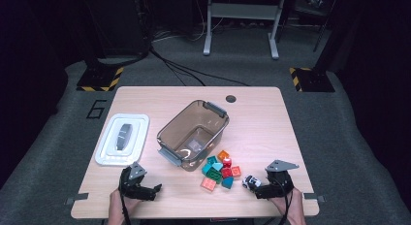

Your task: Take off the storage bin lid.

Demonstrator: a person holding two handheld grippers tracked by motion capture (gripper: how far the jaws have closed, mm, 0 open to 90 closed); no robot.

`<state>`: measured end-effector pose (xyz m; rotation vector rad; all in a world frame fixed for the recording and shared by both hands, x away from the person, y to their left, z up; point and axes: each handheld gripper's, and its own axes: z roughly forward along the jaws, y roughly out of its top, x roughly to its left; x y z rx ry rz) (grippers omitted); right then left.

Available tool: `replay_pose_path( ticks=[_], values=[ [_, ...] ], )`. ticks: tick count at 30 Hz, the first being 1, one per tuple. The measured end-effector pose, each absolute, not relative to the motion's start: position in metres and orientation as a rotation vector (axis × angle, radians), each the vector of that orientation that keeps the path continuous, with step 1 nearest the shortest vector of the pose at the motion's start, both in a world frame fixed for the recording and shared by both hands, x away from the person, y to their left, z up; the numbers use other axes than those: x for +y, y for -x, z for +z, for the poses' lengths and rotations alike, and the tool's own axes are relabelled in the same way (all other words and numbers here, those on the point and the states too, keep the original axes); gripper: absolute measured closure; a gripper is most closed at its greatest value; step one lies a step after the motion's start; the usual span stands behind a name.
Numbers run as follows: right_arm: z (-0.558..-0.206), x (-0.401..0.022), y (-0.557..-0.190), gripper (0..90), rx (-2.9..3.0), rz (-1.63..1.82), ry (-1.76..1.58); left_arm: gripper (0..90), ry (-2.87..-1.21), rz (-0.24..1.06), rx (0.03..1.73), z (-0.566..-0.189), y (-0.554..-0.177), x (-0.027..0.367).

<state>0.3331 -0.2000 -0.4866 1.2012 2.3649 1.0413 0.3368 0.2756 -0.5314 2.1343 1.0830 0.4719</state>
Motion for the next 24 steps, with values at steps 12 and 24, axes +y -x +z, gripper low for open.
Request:
replay_pose_path(
  ticks=[12,24],
  values=[
    [-0.504,-0.183,-0.339,26.7,2.464,0.962,-1.151,0.0,-2.136,0.468,1.082,-0.531,-0.337,0.276],
    [-0.509,-0.180,-0.339,43.8,2.485,0.916,-1.132,0.0,-2.135,0.471,1.084,-0.531,-0.337,0.276]
  ],
)
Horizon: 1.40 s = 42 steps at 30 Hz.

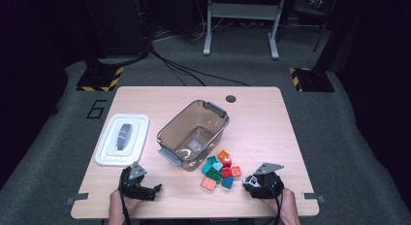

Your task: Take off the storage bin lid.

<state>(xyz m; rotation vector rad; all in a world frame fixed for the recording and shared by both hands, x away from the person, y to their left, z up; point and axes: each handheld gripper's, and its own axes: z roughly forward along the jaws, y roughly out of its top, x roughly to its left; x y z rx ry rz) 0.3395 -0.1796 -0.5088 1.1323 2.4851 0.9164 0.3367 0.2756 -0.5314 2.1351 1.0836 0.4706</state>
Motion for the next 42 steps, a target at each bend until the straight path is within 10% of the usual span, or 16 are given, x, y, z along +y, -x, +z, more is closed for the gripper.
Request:
replay_pose_path(
  ticks=[42],
  values=[
    [-0.475,-0.196,-0.342,47.8,2.303,1.093,-1.142,0.1,-2.134,0.473,1.085,-0.531,-0.337,0.276]
  ],
)
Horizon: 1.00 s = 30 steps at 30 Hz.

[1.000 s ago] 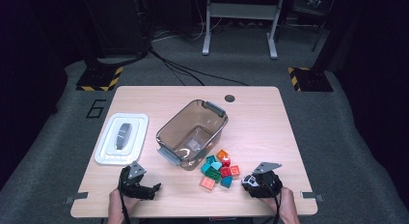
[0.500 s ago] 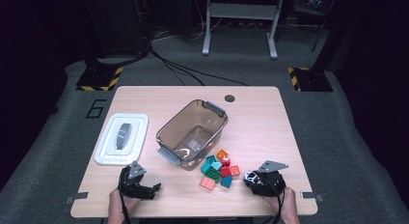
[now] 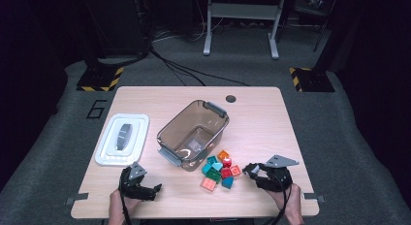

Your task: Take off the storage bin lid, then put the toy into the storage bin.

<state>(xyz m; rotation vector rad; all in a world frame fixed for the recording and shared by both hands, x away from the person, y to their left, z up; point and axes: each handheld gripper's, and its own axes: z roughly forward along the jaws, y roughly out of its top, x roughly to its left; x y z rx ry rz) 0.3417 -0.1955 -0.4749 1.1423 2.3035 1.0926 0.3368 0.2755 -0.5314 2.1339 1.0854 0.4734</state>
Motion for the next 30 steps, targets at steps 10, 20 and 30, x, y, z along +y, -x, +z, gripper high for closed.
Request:
replay_pose_path(
  ticks=[10,20,30],
  values=[
    [-0.459,-0.195,-0.348,47.8,2.276,1.093,-1.120,0.0,-2.134,0.474,1.086,-0.531,-0.337,0.276],
    [-0.438,-0.190,-0.357,47.8,2.246,1.097,-1.094,0.1,-2.133,0.473,1.086,-0.531,-0.337,0.275],
    [-0.421,-0.182,-0.372,47.8,2.238,1.104,-1.084,0.0,-2.134,0.473,1.085,-0.531,-0.337,0.276]
  ],
)
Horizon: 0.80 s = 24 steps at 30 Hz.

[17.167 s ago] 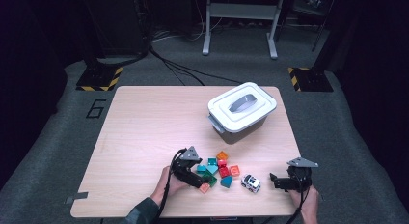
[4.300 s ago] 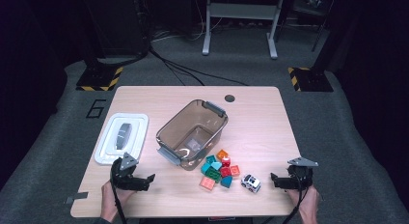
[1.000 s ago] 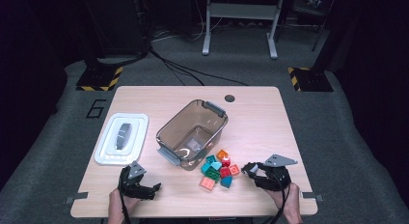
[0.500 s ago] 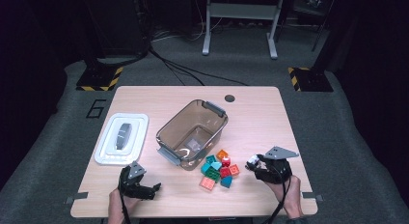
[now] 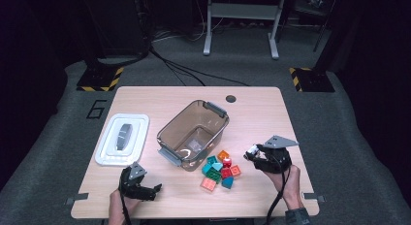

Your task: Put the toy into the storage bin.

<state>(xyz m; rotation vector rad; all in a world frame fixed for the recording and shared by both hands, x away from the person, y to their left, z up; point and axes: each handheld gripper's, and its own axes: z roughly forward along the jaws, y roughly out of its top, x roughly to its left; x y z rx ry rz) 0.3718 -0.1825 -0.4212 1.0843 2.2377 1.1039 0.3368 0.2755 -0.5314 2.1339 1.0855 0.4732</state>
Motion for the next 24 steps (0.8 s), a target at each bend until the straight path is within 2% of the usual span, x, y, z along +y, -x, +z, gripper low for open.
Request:
replay_pose_path(
  ticks=[24],
  values=[
    [-0.389,-0.159,-0.412,47.8,2.242,1.109,-1.055,0.0,-2.134,0.474,1.085,-0.531,-0.337,0.276]
  ],
)
